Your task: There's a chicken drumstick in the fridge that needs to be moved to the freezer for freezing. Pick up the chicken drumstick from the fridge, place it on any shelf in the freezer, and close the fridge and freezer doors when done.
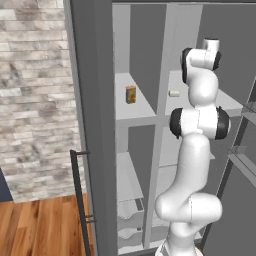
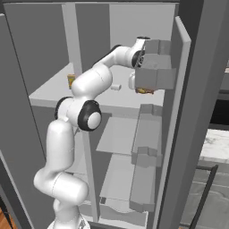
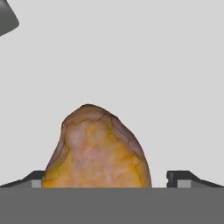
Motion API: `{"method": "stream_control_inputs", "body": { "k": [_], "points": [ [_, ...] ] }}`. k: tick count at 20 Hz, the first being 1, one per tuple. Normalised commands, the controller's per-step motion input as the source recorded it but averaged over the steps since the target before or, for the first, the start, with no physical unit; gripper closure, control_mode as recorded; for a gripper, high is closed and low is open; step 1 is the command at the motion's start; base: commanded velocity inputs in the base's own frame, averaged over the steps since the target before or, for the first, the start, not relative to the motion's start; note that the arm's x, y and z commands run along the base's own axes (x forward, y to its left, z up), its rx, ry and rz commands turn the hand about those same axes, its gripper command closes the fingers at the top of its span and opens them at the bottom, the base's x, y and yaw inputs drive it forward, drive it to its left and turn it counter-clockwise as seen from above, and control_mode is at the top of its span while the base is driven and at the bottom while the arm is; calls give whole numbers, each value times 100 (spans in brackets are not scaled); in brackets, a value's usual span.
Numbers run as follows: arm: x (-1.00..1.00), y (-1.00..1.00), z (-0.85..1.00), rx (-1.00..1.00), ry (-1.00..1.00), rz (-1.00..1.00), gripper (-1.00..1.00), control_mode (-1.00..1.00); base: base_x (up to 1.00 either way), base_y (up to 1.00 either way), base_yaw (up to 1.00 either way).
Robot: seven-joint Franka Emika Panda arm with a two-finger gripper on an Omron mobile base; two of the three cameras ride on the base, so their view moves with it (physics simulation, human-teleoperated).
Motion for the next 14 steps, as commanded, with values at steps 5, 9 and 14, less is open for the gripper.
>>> {"method": "stream_control_inputs", "body": {
  "k": [5, 9, 14],
  "points": [
    [-1, 0, -61, 0, 0, 16, 100, -100, 0, 0, 0],
    [-28, 0, -59, 0, 0, 14, 100, -100, 0, 0, 0],
    [-52, 14, -60, 0, -3, 9, 100, -100, 0, 0, 0]
  ]
}}
